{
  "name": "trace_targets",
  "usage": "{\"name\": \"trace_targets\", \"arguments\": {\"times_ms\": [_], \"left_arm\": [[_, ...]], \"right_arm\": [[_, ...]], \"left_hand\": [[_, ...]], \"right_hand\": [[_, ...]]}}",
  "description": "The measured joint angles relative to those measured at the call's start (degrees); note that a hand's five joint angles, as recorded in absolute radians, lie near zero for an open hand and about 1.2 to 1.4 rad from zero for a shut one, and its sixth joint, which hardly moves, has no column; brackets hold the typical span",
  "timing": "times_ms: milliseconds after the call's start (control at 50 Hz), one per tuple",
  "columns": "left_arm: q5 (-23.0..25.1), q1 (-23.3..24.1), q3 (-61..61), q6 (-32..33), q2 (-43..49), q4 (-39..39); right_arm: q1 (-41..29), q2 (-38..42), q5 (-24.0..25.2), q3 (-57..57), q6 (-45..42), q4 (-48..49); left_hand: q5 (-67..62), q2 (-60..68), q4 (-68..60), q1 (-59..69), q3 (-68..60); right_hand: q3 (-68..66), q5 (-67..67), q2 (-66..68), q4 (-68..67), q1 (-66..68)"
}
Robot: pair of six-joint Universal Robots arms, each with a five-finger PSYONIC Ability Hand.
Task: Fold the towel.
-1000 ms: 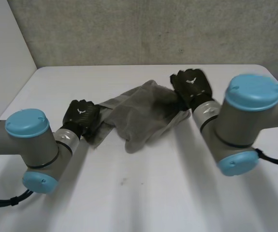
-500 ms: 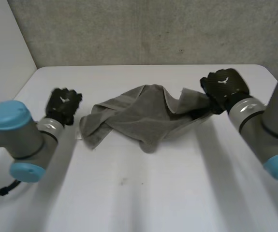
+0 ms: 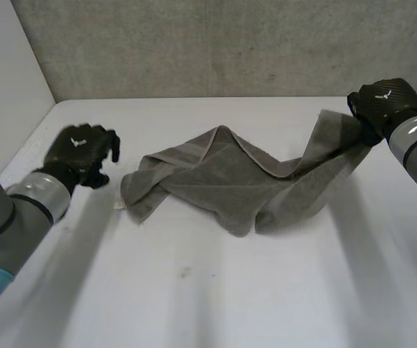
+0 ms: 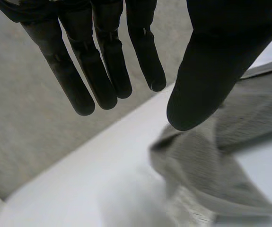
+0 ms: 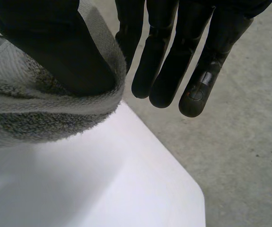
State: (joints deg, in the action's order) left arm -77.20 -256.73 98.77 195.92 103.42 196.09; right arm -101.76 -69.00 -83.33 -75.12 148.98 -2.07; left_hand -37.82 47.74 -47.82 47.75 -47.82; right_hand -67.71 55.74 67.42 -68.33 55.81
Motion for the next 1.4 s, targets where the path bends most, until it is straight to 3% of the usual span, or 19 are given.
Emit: {"name": "trace_targets", "arguments": {"times_ms": [160, 280, 300, 320, 360, 380, 440, 660, 760, 940, 1180, 1400], "left_arm": [[-0.01, 3.44, 1.88, -1.89, 2.78, -0.25], [-0.05, 4.17, 2.49, -1.7, 3.02, -0.11], [-0.07, 4.37, 2.72, -1.67, 3.06, -0.07], [-0.08, 4.48, 2.86, -1.66, 3.09, -0.05], [-0.12, 4.69, 3.19, -1.66, 3.25, -0.03], [-0.16, 4.8, 3.38, -1.66, 3.39, -0.02], [-0.31, 5.0, 3.84, -1.67, 3.74, 0.01], [-1.03, 6.93, 4.96, -1.81, 5.9, -0.07], [-1.01, 8.91, 4.3, -1.55, 8.46, 0.35], [-1.78, 11.39, 0.76, 0.68, 14.8, 3.7], [-5.27, 11.59, -2.77, 12.38, 20.7, 7.4], [-5.24, 11.51, -3.02, 14.03, 22.71, 10.46]], "right_arm": [[1.53, 9.46, -0.55, 8.88, 4.03, 14.67], [1.2, 13.46, -1.02, 12.03, 4.06, 19.7], [1.03, 15.61, -1.62, 13.29, 3.3, 20.3], [0.97, 16.15, -1.86, 13.56, 2.99, 20.24], [0.62, 17.87, -3.34, 14.34, 1.4, 19.24], [0.32, 18.46, -4.36, 14.48, 0.46, 18.28], [-0.53, 18.35, -6.57, 13.65, -1.18, 15.67], [-1.82, 6.26, -8.48, -2.42, -2.06, 7.88], [-1.96, 1.18, -6.24, -13.26, -1.96, 7.55], [-2.6, -3.71, -1.64, -26.21, -1.56, 10.05], [-2.46, -4.3, -0.7, -30.36, -1.22, 12.58], [-2.38, -4.21, -0.84, -30.31, -1.23, 12.7]], "left_hand": [[3.45, -3.31, 3.41, -3.12, 3.34], [3.57, -3.42, 3.52, -3.15, 3.44], [3.66, -3.57, 3.62, -3.33, 3.55], [3.8, -3.69, 3.79, -3.46, 3.72], [3.95, -3.82, 3.9, -3.64, 3.83], [4.05, -3.87, 4.03, -3.65, 3.95], [4.06, -3.89, 4.05, -3.71, 3.96], [5.56, -5.57, 5.58, -5.41, 5.62], [12.3, -12.25, 12.29, -12.08, 12.29], [13.21, -13.05, 13.17, -12.73, 13.12], [9.89, -9.73, 9.8, -9.65, 9.84], [4.82, -4.48, 4.7, -4.36, 4.59]], "right_hand": [[-0.01, 0.04, 0.0, -0.14, 0.0], [0.57, -0.33, -0.87, 0.49, -0.56], [16.32, -14.52, -17.54, 16.59, -15.35], [16.32, -14.52, -17.54, 16.59, -15.35], [44.29, -41.06, -44.49, 43.69, -38.76], [50.19, -47.69, -50.03, 50.74, -42.24], [55.25, -51.3, -53.95, 54.93, -43.67], [55.46, -51.3, -54.0, 54.93, -43.67], [55.46, -51.33, -54.0, 54.93, -43.67], [55.46, -51.38, -54.0, 54.94, -43.67], [55.46, -51.4, -54.0, 54.94, -43.63], [55.46, -51.4, -53.97, 54.94, -43.63]]}}
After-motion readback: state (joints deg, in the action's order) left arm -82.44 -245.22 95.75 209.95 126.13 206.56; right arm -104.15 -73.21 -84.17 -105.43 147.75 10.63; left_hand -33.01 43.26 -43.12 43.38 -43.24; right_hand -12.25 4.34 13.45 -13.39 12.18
